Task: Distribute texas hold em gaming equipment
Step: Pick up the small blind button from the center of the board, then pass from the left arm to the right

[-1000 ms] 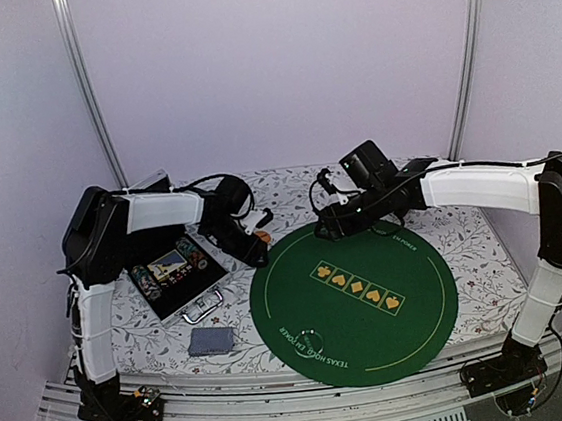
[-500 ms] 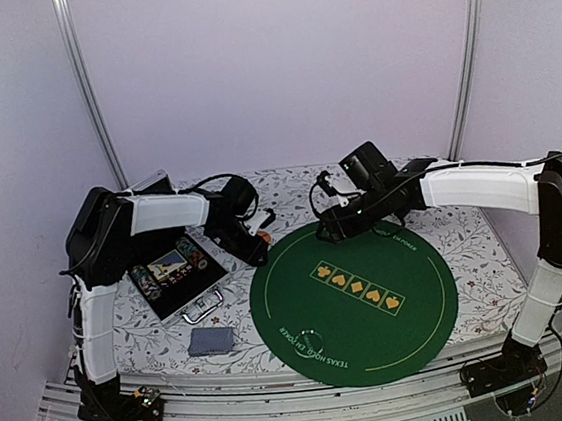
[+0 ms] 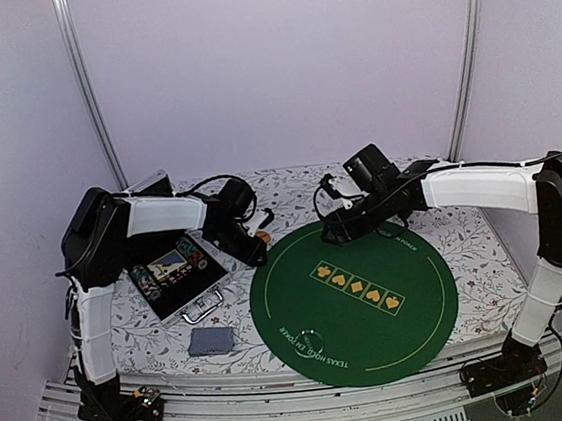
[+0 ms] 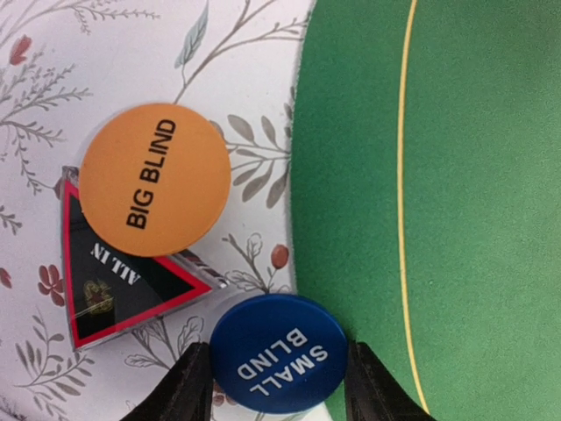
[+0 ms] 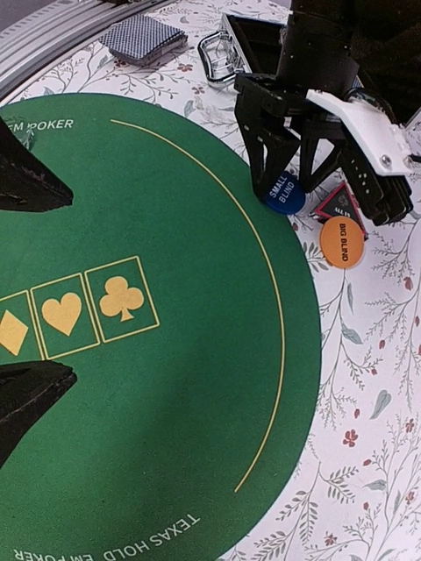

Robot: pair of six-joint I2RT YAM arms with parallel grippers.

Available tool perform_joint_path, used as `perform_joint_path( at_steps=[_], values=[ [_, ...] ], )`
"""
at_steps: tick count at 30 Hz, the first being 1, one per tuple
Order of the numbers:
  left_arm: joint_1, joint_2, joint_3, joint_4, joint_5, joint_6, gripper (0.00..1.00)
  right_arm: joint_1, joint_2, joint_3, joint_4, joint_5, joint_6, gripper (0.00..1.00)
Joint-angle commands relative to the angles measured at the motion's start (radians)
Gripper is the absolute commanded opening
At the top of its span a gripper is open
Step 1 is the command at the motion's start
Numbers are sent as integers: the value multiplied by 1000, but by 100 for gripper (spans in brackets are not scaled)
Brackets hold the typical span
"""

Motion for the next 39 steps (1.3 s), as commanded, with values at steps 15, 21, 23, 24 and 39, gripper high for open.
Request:
perform_joint_path(
  at_steps=[15, 21, 23, 24, 39],
  values=[
    [-164, -351, -251, 200, -49, 108, 38, -31, -117, -56, 129, -240, 65, 61],
    [-330, -507, -385, 383, -59, 274, 40, -30, -165, -106, 242, -372, 129, 61],
    [-363, -525, -402, 419, -75, 298, 40, -30, -165, -135, 274, -417, 153, 60],
    [-375, -530, -407, 431, -82, 307, 40, -28, -165, -146, 293, -443, 161, 60],
    [-435, -576, -448, 538, -159, 354, 40, 27, -120, -180, 337, -551, 185, 44]
  ],
)
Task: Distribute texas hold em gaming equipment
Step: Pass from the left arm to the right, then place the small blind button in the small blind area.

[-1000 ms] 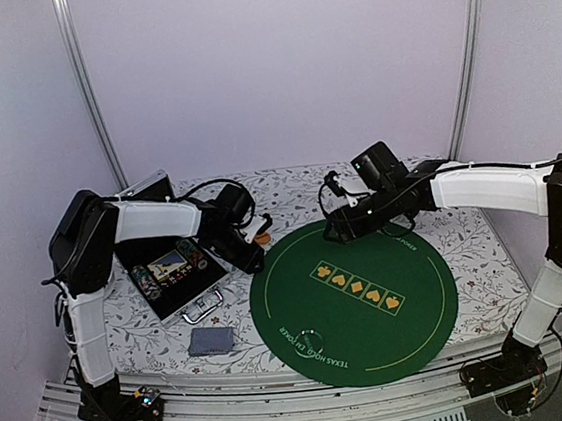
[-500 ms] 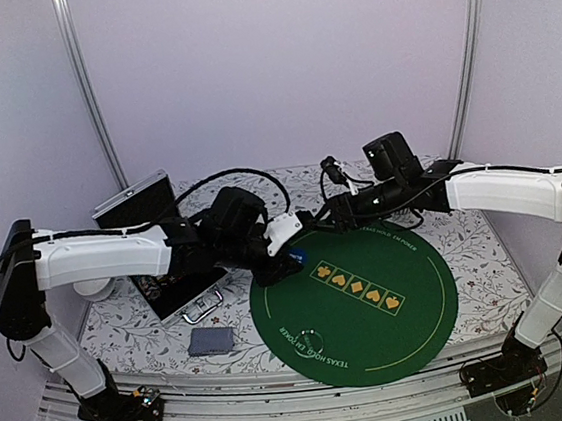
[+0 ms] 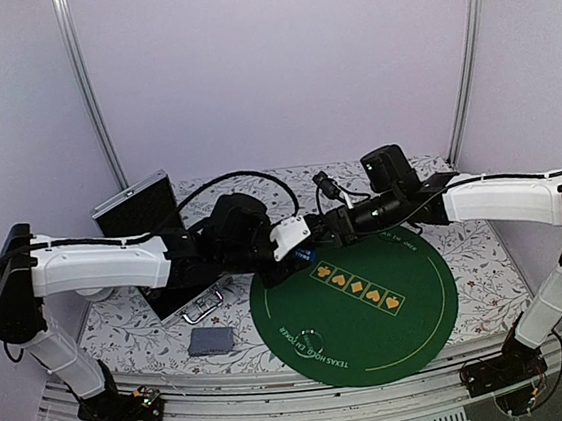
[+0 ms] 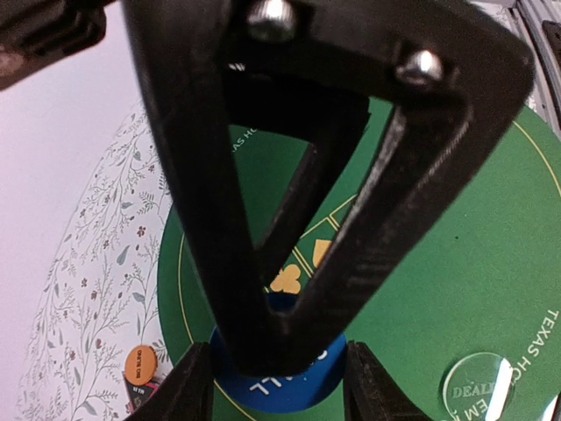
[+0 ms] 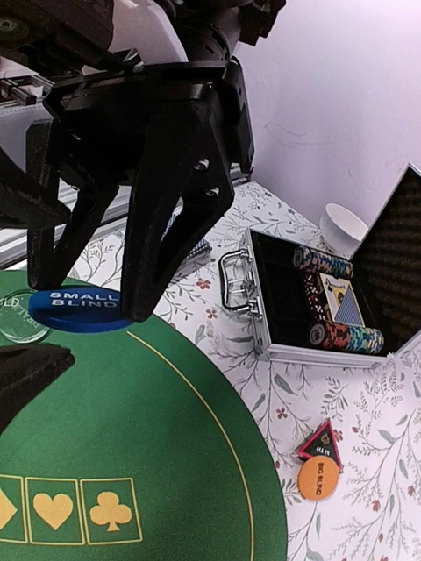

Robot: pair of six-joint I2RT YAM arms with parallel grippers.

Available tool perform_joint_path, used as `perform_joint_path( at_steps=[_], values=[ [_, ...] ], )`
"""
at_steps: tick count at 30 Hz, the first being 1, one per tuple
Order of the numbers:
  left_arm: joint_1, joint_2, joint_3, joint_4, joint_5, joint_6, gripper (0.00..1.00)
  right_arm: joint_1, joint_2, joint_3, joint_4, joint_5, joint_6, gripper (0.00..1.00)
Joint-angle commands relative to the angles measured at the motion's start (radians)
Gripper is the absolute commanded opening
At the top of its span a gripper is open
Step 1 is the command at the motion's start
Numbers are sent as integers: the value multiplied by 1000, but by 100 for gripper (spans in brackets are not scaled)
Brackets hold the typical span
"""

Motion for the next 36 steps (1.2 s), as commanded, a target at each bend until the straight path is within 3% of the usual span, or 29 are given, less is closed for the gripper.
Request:
perform_joint_path(
  at_steps=[1, 3, 8, 12, 14, 17, 19, 23, 30, 36],
  values=[
    [-27, -47, -25, 65, -19, 19, 40, 16, 27, 8, 34, -40, 9, 40],
    [-30, -58, -38, 71, -21, 21, 40, 16, 32, 10, 36, -34, 11, 32],
    [-33, -89, -73, 106, -24, 28, 40, 17, 38, 6, 36, -7, 28, 29],
    [-33, -94, -85, 134, -6, 38, 40, 16, 31, 1, 38, -12, 37, 8],
    [-34, -87, -83, 145, 1, 43, 40, 16, 16, -9, 39, -9, 36, 3],
    [-32, -68, -74, 164, 12, 51, 44, 12, -20, -32, 37, 3, 36, 2],
    [-33, -49, -69, 179, 21, 49, 66, 0, -69, -58, 29, 29, 43, 2],
    [-32, 3, -55, 231, 57, 21, 82, -77, -170, -151, 1, 83, 59, 2],
    [28, 73, 47, 174, 148, -188, 88, -205, -347, -290, -186, 216, 45, 2],
    [120, 173, 130, -45, 45, -408, 88, -260, -479, -370, -341, 283, 22, 2]
  ],
)
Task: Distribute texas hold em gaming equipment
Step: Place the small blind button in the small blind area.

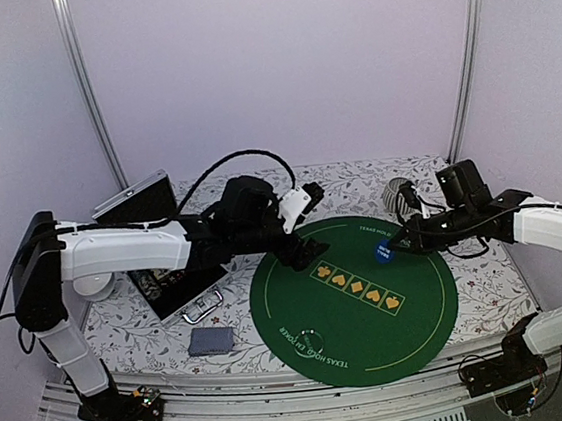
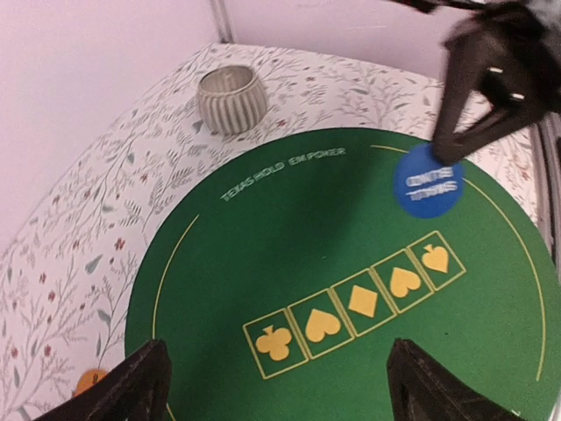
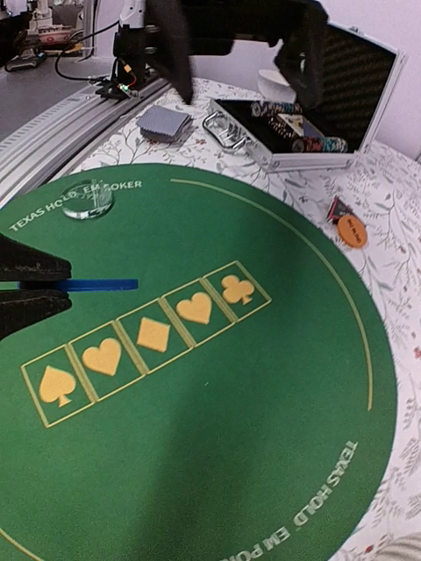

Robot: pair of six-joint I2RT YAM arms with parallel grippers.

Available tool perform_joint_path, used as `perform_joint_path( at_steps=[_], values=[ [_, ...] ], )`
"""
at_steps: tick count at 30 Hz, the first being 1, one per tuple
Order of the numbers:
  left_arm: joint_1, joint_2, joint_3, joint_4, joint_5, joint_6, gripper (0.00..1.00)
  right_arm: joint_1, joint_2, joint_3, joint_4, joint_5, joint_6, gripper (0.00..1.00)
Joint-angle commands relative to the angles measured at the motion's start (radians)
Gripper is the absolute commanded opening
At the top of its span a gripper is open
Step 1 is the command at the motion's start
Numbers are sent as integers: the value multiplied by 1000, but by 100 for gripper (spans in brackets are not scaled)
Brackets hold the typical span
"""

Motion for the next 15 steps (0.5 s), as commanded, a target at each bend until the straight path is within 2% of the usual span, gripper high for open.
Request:
perform_joint_path(
  at_steps=[1, 5, 9, 15],
  values=[
    [66, 64, 19, -180, -74, -205, 88, -22, -102, -56, -145, 70, -15, 2],
    [72, 83, -16, -225, -77, -256, 88, -24, -153, -97, -180, 63, 3, 2],
    [72, 84, 27, -284, -112, -271, 88, -24, -171, -116, -204, 71, 8, 2],
    [71, 49, 9, -321, -59, -278, 88, -24, -192, -127, -221, 60, 17, 2]
  ],
)
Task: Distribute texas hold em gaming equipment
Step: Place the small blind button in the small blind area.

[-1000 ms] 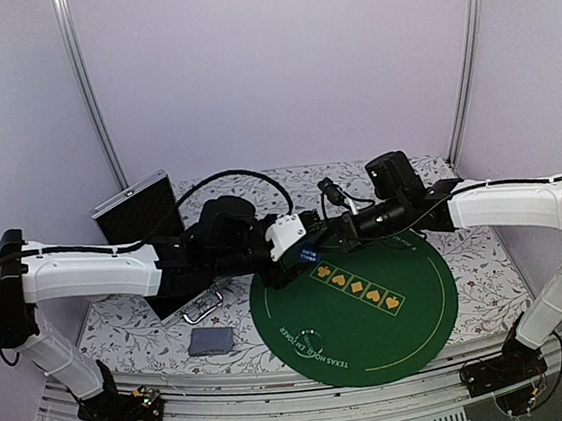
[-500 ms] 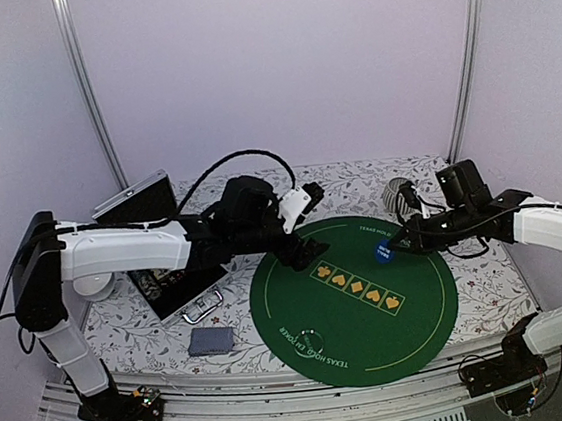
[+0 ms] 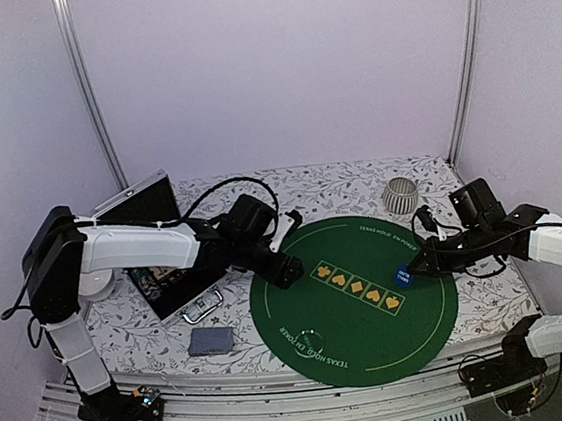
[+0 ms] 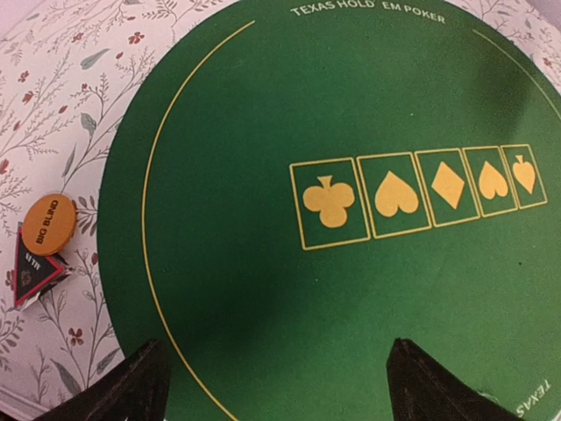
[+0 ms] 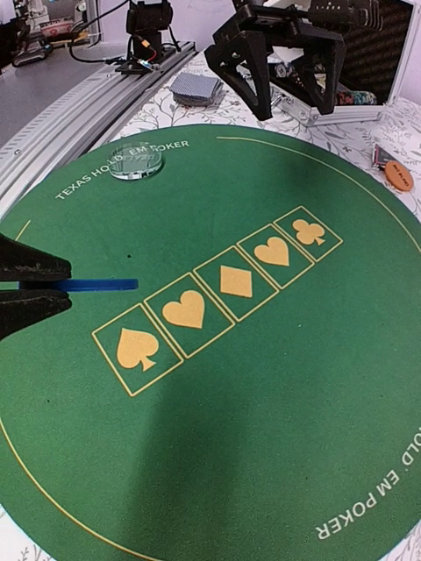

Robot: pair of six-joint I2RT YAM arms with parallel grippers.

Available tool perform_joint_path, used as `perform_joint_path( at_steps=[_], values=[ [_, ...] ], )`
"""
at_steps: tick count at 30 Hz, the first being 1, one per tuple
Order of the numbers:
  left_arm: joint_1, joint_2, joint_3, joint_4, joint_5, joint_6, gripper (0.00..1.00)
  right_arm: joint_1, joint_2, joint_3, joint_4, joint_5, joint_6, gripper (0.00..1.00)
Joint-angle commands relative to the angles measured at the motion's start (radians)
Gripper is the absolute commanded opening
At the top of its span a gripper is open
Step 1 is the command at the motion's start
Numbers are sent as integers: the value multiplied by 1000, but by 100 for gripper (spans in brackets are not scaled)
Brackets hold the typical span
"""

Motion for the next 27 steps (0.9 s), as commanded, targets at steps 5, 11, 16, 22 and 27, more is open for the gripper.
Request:
perform_joint_path(
  at_steps=[5, 11, 16, 22, 27],
  values=[
    [-2, -92, -52, -38, -48, -15, 89, -5, -28, 0, -54, 3, 2, 2],
    [10, -38, -67, -48, -79, -2, 89, -5, 8, 5, -61, 38, 5, 2],
    [17, -31, -65, -29, -87, 10, 89, -5, 58, 9, -68, 58, 7, 2],
    [30, -51, -64, -13, -35, 17, 89, -5, 99, 5, -81, 33, 13, 2],
    [42, -66, -84, 12, -72, 24, 89, -5, 143, 12, -90, 8, -10, 2]
  ],
)
